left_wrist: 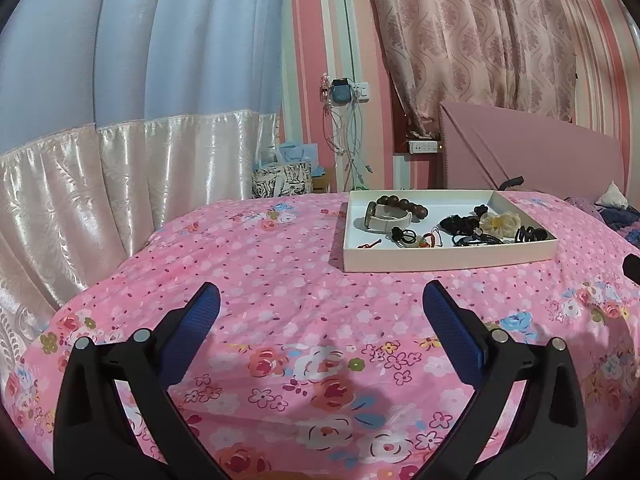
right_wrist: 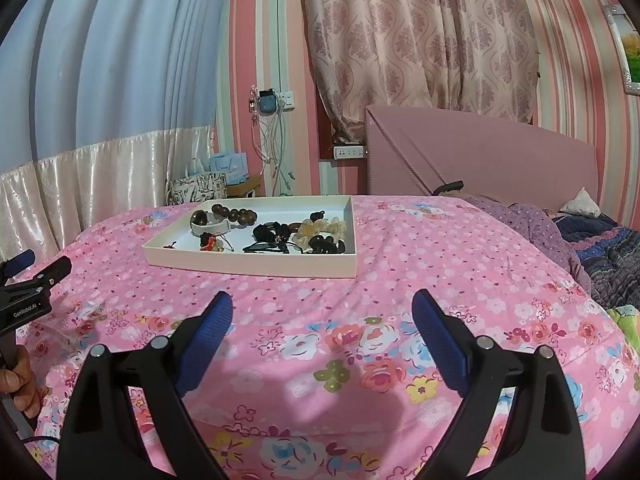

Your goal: Organize jewelry

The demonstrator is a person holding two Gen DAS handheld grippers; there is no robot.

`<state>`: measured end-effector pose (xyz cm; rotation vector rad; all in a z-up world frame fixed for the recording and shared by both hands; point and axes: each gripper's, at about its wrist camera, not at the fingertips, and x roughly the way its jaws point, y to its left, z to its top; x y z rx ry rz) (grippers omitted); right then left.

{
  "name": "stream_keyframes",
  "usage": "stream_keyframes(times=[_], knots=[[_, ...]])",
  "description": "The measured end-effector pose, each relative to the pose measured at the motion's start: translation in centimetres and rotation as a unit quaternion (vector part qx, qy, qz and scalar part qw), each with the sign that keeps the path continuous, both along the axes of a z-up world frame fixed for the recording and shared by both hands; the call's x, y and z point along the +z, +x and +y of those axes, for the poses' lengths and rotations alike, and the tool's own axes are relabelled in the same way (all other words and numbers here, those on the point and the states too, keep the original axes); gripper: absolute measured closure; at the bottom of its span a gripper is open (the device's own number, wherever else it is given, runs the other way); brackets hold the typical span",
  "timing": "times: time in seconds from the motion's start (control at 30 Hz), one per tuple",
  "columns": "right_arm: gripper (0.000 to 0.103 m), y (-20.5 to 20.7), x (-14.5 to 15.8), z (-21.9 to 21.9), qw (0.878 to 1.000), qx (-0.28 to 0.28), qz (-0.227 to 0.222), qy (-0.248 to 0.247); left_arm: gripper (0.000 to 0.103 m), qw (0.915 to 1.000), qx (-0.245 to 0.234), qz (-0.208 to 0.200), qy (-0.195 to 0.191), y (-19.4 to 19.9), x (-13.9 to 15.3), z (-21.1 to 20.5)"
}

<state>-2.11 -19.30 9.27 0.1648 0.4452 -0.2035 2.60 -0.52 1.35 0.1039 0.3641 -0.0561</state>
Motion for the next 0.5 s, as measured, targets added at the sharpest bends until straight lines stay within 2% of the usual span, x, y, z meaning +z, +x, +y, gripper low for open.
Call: stream_keyframes(times=[0.5], knots=[[0.012, 0.03, -0.03, 0.1, 1.0, 0.0, 0.004, -0.002, 0.003, 0.9999, 0.0, -0.004, -0.012, -0.04, 0.01, 0.23]])
